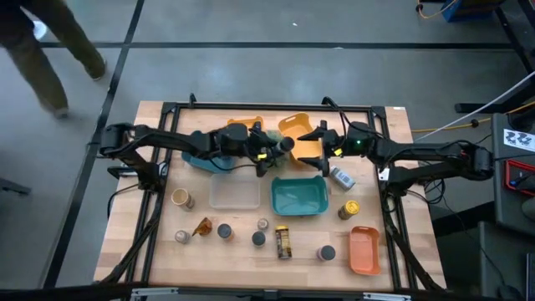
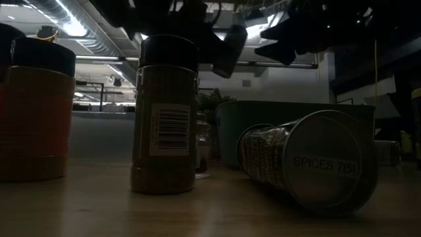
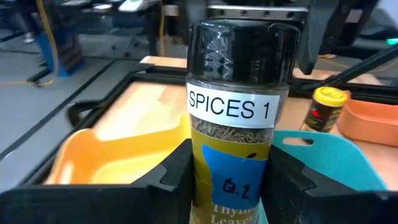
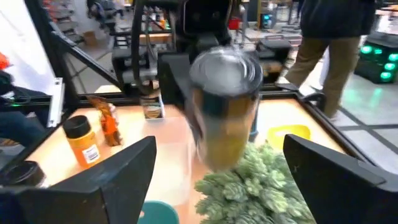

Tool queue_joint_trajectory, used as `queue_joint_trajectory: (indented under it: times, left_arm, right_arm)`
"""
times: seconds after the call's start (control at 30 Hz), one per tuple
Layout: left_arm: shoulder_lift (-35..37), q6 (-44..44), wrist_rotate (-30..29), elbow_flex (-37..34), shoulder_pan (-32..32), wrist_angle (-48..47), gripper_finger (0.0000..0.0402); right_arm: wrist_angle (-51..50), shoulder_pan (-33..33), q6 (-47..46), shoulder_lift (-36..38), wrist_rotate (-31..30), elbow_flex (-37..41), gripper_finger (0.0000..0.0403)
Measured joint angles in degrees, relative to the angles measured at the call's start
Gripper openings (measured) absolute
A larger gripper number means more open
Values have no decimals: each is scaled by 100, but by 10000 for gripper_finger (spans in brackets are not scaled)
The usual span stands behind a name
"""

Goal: Sort spices by type

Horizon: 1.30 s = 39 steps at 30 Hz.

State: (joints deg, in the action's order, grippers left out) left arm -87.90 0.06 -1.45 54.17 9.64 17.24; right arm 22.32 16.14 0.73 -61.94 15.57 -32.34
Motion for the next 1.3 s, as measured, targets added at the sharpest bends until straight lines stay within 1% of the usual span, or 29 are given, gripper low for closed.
queue_joint_trajectory:
  times: [0.23, 0.4, 0.47, 0.6, 0.77, 0.93, 1.07, 1.2, 1.3]
  left_arm:
    - [1092, -10, -716, 0, 23, -1532, 127]
    - [1936, -435, -1198, -21, -90, -2666, 127]
    - [2243, -651, -1488, -147, -206, -2876, 127]
    - [2897, -1080, -2030, -731, -521, -2915, 127]
    - [3640, -1767, -2890, -1652, -992, -2868, 127]
    - [4095, -2324, -3582, -2466, -1336, -2823, 127]
    - [4140, -2636, -3791, -2956, -1465, -2607, 127]
    - [4133, -2667, -3827, -3359, -1528, -2085, 127]
    - [4129, -2672, -3840, -3546, -1532, -1902, 127]
  right_arm:
    - [-947, 0, 151, 648, -702, -2, 351]
    - [-1444, 0, 149, 919, -791, -2, 351]
    - [-1533, 0, 126, 961, -791, -2, 351]
    - [-1654, 0, 116, 993, -793, -2, 351]
    - [-1651, 0, 110, 993, -802, -2, 351]
    - [-1647, 0, 107, 993, -804, -2, 351]
    - [-1647, 0, 107, 993, -804, -2, 351]
    - [-1645, 0, 107, 993, -804, 0, 351]
    - [-1645, 0, 107, 991, -804, 0, 351]
